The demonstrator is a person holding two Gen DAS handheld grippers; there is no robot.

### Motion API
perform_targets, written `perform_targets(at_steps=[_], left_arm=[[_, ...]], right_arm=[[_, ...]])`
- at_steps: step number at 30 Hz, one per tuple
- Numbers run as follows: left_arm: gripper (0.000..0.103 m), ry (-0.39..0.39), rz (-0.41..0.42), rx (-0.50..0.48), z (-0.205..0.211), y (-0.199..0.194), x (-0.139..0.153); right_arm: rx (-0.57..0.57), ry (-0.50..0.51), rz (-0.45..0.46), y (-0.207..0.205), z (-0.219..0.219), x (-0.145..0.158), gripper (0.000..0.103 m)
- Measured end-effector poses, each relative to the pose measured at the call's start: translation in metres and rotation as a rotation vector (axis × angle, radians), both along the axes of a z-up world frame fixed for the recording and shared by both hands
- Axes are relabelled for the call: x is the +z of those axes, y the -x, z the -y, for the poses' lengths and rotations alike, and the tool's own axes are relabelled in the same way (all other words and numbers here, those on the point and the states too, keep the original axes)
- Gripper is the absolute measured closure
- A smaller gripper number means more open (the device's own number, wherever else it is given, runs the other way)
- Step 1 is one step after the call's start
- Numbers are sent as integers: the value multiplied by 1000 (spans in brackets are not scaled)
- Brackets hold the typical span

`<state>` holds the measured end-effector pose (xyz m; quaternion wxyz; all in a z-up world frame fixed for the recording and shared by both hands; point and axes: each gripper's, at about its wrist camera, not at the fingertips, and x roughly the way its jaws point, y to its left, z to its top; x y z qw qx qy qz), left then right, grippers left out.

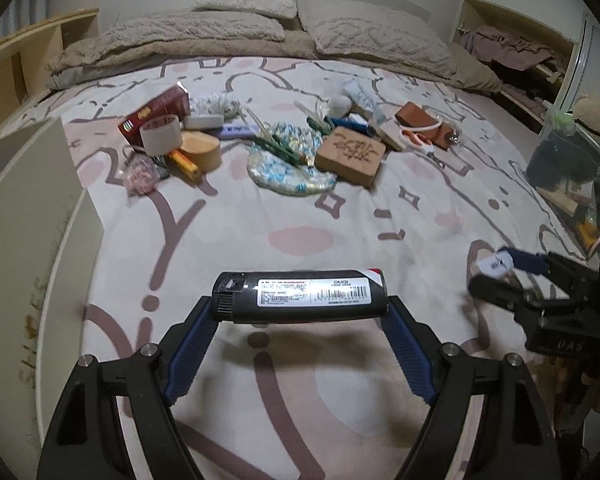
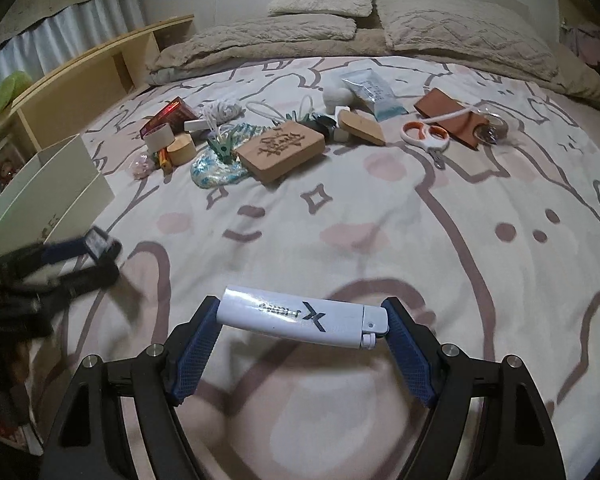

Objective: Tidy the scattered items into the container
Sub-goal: 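Carry the battery pack with the left tool while the right tool carries the lighter toward the box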

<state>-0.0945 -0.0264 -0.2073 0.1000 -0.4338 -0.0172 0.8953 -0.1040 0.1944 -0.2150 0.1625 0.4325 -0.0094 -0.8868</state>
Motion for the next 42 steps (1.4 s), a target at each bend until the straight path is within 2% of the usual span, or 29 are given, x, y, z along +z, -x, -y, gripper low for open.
perform_targets(at_steps=[6,20,32,42], left_arm=[[20,17,-25,-11,5,-7,23],[20,-2,-68,5,16,-28,79],[20,-11,-136,106,60,-62,130],[20,1,-198,134,76,-93,156]], right_arm=[[-24,16,-19,-17,-15,10,22],[-14,65,-159,-39,-11,72,22],[-4,105,-253,-59,-7,116,22],[23,139,-315,-76,4,146,22]])
